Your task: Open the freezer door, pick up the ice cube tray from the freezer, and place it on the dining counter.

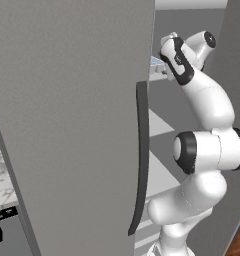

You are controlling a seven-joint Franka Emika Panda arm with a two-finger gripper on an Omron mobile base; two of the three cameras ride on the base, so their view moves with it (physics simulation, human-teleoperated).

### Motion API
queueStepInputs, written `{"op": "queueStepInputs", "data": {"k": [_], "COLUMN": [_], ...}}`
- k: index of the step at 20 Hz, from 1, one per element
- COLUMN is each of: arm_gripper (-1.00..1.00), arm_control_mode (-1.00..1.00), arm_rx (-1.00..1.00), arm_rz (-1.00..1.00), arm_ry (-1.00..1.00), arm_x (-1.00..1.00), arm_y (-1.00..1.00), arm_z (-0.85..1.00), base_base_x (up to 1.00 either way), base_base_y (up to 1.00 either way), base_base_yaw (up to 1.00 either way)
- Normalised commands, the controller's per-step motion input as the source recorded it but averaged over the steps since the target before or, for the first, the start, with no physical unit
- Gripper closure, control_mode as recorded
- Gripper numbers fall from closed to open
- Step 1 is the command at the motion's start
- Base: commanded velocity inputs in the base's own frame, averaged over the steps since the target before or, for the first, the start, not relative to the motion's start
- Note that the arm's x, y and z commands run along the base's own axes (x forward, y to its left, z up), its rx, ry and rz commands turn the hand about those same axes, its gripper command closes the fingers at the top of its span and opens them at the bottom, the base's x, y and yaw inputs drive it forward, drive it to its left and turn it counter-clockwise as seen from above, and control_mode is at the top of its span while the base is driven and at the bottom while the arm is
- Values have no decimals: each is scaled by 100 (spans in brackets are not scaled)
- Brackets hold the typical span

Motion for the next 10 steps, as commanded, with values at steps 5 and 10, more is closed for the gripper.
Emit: {"op": "queueStepInputs", "data": {"k": [5, 10], "arm_gripper": [-100, -100], "arm_control_mode": [-100, -100], "arm_rx": [0, 0], "arm_rz": [0, 0], "arm_ry": [1, 4], "arm_x": [29, 25], "arm_y": [0, 1], "arm_z": [0, 0], "base_base_x": [0, 0], "base_base_y": [0, 0], "base_base_yaw": [0, 0]}}
